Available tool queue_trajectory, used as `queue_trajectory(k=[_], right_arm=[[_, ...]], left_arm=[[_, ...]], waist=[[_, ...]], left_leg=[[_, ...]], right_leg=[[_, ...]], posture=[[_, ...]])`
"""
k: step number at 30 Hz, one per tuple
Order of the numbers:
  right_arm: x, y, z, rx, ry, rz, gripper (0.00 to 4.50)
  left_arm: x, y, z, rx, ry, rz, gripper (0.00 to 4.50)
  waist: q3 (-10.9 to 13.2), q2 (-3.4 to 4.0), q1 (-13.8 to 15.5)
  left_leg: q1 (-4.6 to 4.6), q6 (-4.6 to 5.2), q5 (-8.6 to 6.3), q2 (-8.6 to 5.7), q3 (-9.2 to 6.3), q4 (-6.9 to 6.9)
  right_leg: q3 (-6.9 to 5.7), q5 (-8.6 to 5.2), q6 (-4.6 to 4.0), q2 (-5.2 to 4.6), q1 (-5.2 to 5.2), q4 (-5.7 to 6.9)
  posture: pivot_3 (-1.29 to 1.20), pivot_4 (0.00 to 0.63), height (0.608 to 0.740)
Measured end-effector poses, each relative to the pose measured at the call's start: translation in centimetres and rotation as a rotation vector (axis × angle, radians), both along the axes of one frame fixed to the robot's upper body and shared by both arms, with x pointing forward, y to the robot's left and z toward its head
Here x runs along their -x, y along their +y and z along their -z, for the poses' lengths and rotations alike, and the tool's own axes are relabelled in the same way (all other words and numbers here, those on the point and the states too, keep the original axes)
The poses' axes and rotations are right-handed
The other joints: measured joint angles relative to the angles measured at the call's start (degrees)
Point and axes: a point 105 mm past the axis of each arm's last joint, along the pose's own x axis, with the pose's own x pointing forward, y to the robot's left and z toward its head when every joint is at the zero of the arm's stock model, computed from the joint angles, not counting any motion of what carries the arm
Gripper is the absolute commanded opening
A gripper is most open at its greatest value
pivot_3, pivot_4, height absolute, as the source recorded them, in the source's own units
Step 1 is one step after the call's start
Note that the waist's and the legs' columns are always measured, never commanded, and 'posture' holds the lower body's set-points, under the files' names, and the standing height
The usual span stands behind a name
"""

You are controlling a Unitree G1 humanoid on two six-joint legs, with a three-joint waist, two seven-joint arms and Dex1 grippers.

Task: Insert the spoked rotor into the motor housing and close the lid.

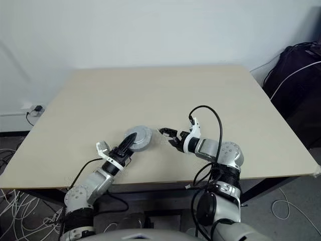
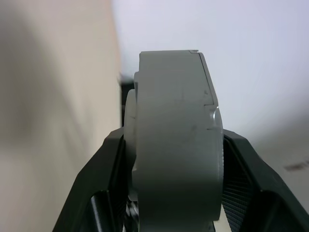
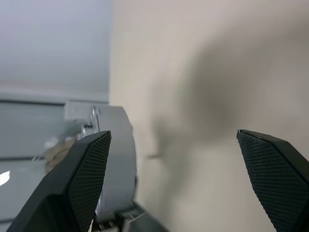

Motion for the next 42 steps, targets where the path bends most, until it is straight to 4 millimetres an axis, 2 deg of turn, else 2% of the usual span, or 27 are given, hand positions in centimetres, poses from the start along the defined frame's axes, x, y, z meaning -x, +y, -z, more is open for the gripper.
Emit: queue_trajectory(k=[5, 10, 15, 23, 31, 38, 42], right_arm=[[0.0, -0.3, 0.1, 0.011, 0.001, 0.005, 4.5], [0.1, -0.1, 0.1, 0.014, -0.001, -0.005, 4.5], [0.0, 0.0, 0.0, 0.016, -0.009, -0.008, 4.5], [0.2, 0.2, 0.3, 0.017, -0.006, -0.019, 4.5], [0.3, 0.0, 0.1, 0.0, -0.017, -0.021, 4.5], [0.4, 0.0, 0.0, -0.004, -0.023, -0.024, 4.5], [0.4, 0.0, 0.0, -0.005, -0.024, -0.027, 4.5]], left_arm=[[-2.3, 3.8, -0.1, -0.132, 0.018, -0.244, 2.14], [-3.7, 5.8, 0.5, -0.156, 0.084, -0.39, 2.14], [-4.2, 7.9, 2.0, -0.159, 0.175, -0.518, 2.14], [-4.3, 10.3, 3.0, -0.151, 0.244, -0.677, 2.14], [-4.0, 11.5, 3.9, -0.163, 0.314, -0.756, 2.14], [-4.2, 11.3, 3.6, -0.165, 0.312, -0.751, 4.39], [-4.3, 11.2, 3.5, -0.177, 0.328, -0.749, 4.45]], waist=[[0.0, -0.05, 0.2], [0.0, -0.1, 0.5], [0.1, -0.18, 0.5], [0.1, -0.2, 0.5], [0.1, -0.22, 0.5], [0.1, -0.19, 0.4], [0.1, -0.17, 0.3]], left_leg=[[-0.07, 0.0, 0.01, 0.0, 0.03, 0.03], [-0.28, 0.03, 0.01, -0.04, -0.04, 0.11], [-0.34, 0.03, 0.01, -0.05, -0.07, 0.18], [-0.38, 0.04, 0.01, -0.05, -0.09, 0.34], [-0.38, 0.05, 0.01, -0.05, -0.1, 0.42], [-0.35, 0.06, 0.02, -0.05, -0.1, 0.57], [-0.29, 0.07, 0.07, -0.03, -0.08, 0.62]], right_leg=[[0.01, 0.04, 0.0, 0.01, -0.02, -0.07], [-0.01, 0.24, 0.31, 0.02, -0.12, -0.11], [-0.01, 0.27, 0.32, 0.04, -0.15, -0.09], [-0.02, 0.35, 0.43, 0.07, -0.11, -0.07], [-0.02, 0.4, 0.48, 0.09, -0.07, -0.05], [-0.02, 0.45, 0.51, 0.11, 0.0, 0.0], [-0.02, 0.41, 0.71, 0.12, 0.07, 0.0]], posture=[[0.0, 0.0, 0.74], [0.0, 0.0, 0.74], [0.0, 0.0, 0.74], [0.0, 0.0, 0.74], [0.0, 0.0, 0.74], [0.0, 0.0, 0.74], [0.0, 0.0, 0.74]])
